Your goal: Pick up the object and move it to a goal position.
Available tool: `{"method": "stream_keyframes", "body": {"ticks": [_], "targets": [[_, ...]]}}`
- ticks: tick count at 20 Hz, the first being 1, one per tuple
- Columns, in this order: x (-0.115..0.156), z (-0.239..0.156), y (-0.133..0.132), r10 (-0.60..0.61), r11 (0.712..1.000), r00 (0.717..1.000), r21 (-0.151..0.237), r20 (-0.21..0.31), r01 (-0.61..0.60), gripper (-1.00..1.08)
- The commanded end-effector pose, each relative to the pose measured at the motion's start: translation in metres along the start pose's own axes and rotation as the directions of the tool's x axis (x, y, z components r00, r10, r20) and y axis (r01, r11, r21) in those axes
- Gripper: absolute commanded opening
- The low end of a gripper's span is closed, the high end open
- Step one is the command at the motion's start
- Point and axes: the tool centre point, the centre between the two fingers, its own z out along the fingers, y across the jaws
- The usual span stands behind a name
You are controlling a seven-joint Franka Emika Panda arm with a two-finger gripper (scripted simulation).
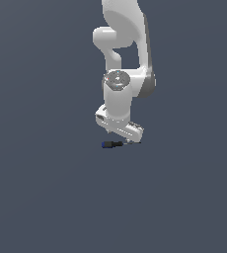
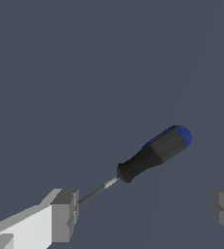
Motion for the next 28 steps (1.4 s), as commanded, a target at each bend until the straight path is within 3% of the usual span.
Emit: {"method": "stream_keyframes", "body": {"ticks": [1,7,14,20,28], "targets": [[-0.002,0.005,-0.001,0.067,0.998,0.998,0.000,-0.002,-0.067,1.00],[-0.007,0.016,-0.003,0.222,0.975,0.975,0.000,-0.007,-0.222,1.00],[-0.013,0.029,-0.004,0.396,0.918,0.918,0.002,-0.015,-0.396,1.00],[-0.017,0.040,-0.005,0.535,0.845,0.844,0.006,-0.023,-0.535,1.00],[-0.023,0.053,-0.005,0.693,0.721,0.720,0.014,-0.034,-0.693,1.00]]}}
